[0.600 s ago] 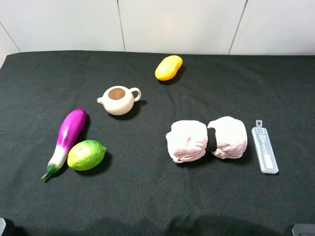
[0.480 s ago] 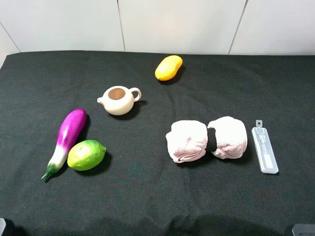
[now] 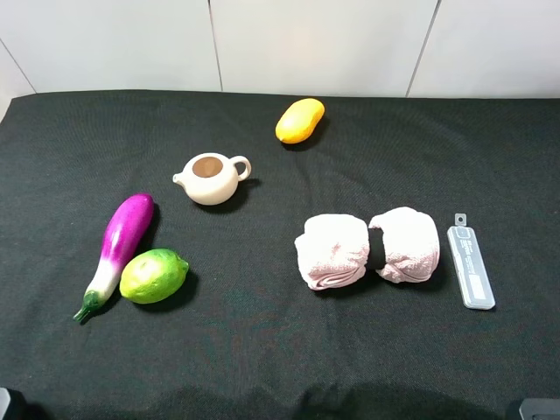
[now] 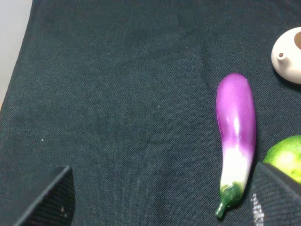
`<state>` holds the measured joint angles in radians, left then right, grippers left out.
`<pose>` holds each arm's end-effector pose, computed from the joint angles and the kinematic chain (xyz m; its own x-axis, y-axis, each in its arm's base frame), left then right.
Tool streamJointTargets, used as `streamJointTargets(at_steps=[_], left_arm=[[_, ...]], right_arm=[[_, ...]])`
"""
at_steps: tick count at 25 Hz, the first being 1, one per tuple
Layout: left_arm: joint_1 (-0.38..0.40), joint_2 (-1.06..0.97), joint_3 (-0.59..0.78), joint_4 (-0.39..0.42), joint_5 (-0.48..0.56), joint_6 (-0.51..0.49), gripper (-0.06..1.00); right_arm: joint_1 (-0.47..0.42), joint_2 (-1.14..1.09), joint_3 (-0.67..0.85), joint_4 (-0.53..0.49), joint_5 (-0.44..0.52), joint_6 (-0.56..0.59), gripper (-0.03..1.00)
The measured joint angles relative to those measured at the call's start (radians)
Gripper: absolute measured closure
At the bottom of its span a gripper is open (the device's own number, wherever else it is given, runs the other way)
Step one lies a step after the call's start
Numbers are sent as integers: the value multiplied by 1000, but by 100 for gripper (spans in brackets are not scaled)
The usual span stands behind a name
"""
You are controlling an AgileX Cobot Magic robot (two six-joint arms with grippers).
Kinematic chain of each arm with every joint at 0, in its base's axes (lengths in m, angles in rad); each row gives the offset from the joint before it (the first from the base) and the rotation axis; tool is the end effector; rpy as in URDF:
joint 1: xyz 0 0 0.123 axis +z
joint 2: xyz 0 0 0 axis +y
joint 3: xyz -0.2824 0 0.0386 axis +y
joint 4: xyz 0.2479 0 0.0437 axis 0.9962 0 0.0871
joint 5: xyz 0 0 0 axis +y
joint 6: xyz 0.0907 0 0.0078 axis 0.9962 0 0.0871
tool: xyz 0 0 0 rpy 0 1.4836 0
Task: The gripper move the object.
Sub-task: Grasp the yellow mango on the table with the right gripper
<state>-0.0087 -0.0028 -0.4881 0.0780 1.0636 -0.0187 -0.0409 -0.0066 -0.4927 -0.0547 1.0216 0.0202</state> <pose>-0.0041 0.0062 0.2738 -0.4664 0.0233 -0.8843 -0.0426 0.9979 0.0487 -0.0037 -0.0041 0.2784 -0.4212 0.0089 -0.9069 0.0796 0.9965 -0.0272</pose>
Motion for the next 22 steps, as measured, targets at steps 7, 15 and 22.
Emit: streamJointTargets(at_steps=[7, 15, 22], left_arm=[[0, 0, 0, 0, 0, 0, 15], [0, 0, 0, 0, 0, 0, 15], [0, 0, 0, 0, 0, 0, 15]], right_arm=[[0, 0, 0, -1, 0, 2, 27], [0, 16, -2, -2, -1, 37, 27], [0, 198, -72, 13, -63, 49, 27]])
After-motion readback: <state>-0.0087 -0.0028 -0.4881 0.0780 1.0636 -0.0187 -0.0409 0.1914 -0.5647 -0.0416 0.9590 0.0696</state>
